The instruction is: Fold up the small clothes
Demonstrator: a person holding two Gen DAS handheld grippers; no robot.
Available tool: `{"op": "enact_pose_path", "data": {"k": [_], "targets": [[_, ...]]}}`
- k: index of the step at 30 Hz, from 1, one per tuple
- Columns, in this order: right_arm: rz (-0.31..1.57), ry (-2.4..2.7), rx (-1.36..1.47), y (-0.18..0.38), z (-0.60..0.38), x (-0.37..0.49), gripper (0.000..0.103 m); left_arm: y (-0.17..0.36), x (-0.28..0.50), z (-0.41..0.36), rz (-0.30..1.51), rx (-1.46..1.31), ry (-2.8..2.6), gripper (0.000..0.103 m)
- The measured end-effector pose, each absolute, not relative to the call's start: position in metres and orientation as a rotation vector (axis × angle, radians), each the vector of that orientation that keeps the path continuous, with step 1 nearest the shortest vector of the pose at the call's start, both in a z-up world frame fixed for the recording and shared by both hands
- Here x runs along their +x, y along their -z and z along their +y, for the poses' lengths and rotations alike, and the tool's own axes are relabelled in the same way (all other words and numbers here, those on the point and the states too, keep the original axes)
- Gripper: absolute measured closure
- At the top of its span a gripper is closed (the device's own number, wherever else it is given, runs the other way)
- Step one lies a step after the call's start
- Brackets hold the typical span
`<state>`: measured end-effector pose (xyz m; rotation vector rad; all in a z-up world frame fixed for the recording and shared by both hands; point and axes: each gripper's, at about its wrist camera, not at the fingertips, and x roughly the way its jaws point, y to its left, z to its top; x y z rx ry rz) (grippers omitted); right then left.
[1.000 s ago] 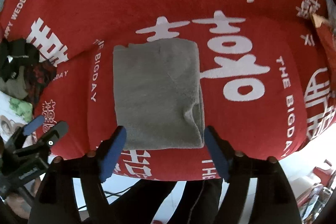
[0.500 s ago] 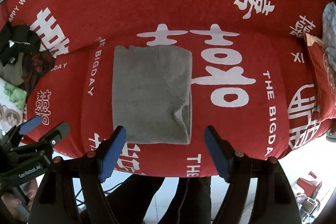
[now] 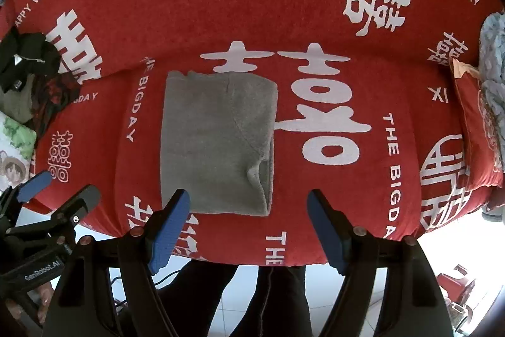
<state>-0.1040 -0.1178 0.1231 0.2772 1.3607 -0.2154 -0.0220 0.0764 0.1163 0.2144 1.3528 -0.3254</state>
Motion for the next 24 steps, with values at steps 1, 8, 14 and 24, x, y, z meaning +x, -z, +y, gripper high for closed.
{"op": "enact_pose_path", "data": {"k": [1, 8, 14, 24], "targets": [[1.36, 0.214, 0.278, -0.123, -0.118, -0.103, 0.024, -0.116, -0.022, 0.075, 1.354, 0.226, 0.316, 0.001], [1.354, 0.22, 0.263, -0.126, -0.119, -0.099, 0.024, -0.12, -0.025, 0.07, 1.333, 0.276, 0.294, 0.001], [1.351, 0.217, 0.26, -0.128, -0.12, -0.095, 0.024, -0.121, -0.021, 0.07, 1.348, 0.267, 0.281, 0.001], [1.355, 0.216, 0.256, -0.128, -0.12, -0.09, 0.024, -0.121, -0.017, 0.071, 1.344, 0.266, 0.263, 0.001]]}}
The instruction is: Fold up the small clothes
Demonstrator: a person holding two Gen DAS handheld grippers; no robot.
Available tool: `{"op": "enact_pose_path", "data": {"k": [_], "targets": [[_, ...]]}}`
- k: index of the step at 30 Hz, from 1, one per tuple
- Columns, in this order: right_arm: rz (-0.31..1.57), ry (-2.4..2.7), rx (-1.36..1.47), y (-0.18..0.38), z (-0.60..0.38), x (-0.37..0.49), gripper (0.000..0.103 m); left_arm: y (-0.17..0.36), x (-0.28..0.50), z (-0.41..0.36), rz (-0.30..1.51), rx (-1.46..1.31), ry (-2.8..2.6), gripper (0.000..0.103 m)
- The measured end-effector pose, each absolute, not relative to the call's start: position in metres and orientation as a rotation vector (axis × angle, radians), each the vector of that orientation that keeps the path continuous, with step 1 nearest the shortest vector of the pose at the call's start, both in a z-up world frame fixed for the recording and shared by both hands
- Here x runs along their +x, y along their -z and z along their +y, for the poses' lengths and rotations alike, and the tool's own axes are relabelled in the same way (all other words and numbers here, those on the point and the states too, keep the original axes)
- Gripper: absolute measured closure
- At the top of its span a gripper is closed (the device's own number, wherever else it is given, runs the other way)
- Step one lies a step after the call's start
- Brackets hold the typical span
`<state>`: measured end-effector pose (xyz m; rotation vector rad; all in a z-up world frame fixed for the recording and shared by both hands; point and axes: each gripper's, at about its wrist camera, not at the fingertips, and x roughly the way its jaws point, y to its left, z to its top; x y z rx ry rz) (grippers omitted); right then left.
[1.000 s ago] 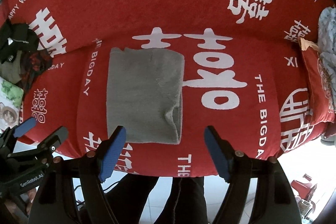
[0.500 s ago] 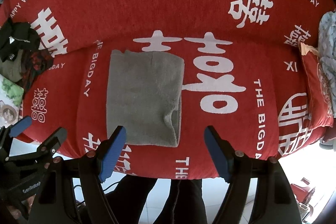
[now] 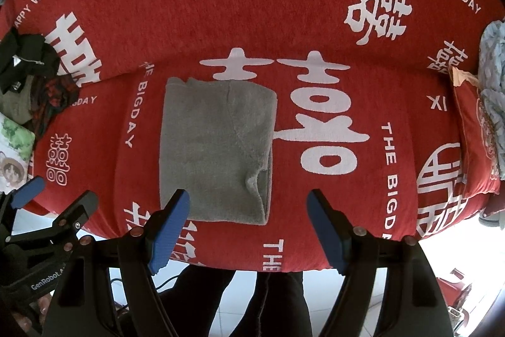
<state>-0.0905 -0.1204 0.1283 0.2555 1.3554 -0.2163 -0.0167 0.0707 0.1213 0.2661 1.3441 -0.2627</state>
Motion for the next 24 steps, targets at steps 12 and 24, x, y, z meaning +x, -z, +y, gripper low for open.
{"op": "enact_pose_path", "data": {"k": [12, 24], "targets": [[1.36, 0.221, 0.258, -0.1256, -0.1214, -0.092, 0.024, -0.1218, -0.0126, 0.0713, 1.346, 0.265, 0.261, 0.001], [1.36, 0.222, 0.256, -0.1251, -0.1225, -0.0917, 0.024, -0.1223, -0.0112, 0.0708, 1.347, 0.263, 0.261, 0.001]]}}
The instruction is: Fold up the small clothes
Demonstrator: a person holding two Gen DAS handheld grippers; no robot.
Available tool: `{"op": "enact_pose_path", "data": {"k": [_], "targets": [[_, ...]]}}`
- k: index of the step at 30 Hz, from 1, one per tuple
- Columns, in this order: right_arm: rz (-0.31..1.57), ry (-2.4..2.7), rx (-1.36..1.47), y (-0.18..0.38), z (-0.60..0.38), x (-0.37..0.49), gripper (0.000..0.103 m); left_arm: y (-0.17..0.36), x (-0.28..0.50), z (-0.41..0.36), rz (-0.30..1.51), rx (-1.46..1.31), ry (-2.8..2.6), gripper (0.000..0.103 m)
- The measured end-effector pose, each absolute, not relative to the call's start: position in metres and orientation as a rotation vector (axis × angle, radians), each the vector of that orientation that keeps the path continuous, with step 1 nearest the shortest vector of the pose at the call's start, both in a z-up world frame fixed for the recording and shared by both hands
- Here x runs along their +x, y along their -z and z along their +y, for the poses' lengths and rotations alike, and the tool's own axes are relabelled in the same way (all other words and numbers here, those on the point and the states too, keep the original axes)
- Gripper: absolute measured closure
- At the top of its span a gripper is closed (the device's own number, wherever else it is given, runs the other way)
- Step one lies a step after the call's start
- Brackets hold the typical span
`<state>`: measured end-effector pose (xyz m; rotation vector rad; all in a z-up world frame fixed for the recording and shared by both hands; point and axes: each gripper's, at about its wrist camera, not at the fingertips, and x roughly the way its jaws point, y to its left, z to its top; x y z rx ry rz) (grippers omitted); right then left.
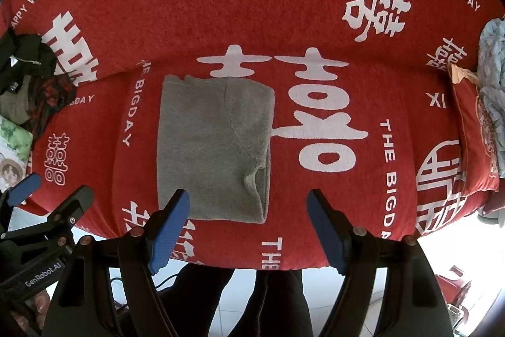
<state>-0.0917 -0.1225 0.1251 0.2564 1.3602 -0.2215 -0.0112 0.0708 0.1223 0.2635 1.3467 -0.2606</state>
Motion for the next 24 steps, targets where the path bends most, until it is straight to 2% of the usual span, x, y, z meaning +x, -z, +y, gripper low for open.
{"op": "enact_pose_path", "data": {"k": [24], "targets": [[1.366, 0.222, 0.256, -0.1209, -0.1251, -0.095, 0.024, -0.122, -0.0103, 0.0692, 1.347, 0.267, 0.259, 0.001]]}}
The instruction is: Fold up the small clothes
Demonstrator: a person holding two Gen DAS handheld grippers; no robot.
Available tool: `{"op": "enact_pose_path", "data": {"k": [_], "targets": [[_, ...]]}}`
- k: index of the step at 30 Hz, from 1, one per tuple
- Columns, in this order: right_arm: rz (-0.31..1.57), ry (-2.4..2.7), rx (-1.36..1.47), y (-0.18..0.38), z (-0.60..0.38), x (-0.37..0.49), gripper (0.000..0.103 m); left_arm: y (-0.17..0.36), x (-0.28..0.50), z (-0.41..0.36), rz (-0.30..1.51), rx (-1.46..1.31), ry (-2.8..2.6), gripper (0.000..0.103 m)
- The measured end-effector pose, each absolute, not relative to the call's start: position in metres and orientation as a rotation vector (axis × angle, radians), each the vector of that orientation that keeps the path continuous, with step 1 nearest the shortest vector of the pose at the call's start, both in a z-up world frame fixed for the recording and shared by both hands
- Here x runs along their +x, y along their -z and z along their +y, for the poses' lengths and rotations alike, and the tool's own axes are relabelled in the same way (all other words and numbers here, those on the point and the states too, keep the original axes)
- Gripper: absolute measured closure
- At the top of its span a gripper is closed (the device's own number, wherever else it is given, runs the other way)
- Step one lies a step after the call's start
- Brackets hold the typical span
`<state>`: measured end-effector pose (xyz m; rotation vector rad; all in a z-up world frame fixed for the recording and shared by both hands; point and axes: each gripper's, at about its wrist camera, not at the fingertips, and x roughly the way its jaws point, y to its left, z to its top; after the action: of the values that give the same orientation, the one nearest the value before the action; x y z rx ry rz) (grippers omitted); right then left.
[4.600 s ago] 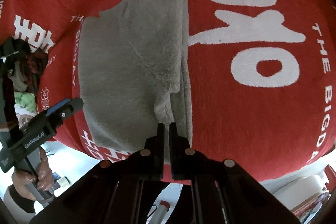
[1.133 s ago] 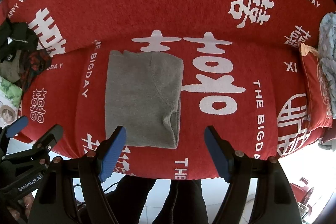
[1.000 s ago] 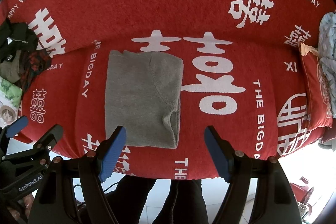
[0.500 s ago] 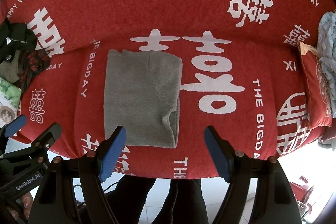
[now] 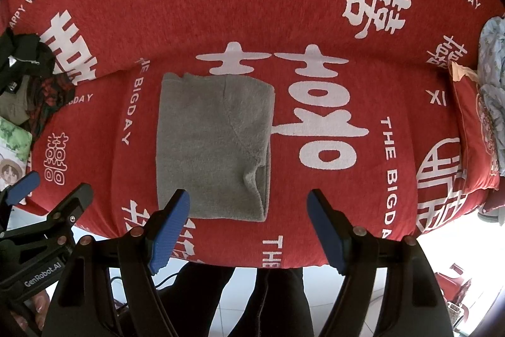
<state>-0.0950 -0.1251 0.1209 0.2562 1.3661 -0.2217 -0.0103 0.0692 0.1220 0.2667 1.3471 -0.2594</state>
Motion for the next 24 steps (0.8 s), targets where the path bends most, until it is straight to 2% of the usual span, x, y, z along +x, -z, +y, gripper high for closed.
{"op": "enact_pose_path", "data": {"k": [24], "targets": [[1.367, 0.22, 0.254, -0.1211, -0.1255, -0.0952, 0.024, -0.1216, -0.0104, 0.0694, 1.344, 0.274, 0.262, 0.001]]}}
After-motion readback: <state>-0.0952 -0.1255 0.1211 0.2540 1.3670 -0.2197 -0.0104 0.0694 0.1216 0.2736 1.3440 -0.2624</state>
